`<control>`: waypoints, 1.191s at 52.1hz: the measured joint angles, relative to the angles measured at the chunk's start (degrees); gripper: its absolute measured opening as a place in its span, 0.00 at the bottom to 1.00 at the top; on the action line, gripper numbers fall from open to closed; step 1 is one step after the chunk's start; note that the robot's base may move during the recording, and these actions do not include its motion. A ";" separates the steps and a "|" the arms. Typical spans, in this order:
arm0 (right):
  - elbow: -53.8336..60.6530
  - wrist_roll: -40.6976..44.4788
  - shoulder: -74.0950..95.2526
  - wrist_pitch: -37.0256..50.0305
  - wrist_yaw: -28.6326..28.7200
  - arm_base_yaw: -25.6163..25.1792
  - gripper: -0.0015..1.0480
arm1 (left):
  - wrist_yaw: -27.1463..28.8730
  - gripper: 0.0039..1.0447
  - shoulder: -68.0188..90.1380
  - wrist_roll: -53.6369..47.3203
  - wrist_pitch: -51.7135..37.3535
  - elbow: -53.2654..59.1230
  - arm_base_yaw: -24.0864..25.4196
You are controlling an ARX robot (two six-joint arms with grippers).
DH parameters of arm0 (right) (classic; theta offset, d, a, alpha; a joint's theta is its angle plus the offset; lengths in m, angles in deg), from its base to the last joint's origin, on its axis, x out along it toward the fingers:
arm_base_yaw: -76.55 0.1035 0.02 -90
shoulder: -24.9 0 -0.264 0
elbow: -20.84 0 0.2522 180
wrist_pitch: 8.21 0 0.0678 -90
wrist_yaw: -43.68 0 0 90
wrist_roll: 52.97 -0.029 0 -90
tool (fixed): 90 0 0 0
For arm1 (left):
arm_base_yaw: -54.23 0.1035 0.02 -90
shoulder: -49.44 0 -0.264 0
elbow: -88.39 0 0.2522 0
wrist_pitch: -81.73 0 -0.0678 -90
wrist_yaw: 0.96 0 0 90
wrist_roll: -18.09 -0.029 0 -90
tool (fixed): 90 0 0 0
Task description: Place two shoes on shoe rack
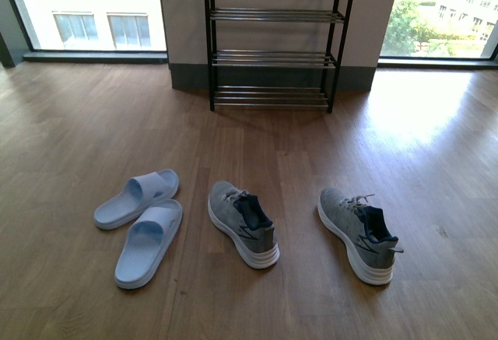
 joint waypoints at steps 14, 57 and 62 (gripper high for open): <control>0.00 0.00 0.00 0.00 0.00 0.00 0.91 | -0.02 0.91 0.00 0.00 0.00 0.00 0.00; 0.00 0.00 0.00 0.00 0.00 0.00 0.91 | 0.00 0.91 0.00 0.00 0.00 0.00 0.00; 0.00 0.00 0.00 0.00 0.00 0.00 0.91 | 0.00 0.91 0.00 0.00 0.00 0.00 0.00</control>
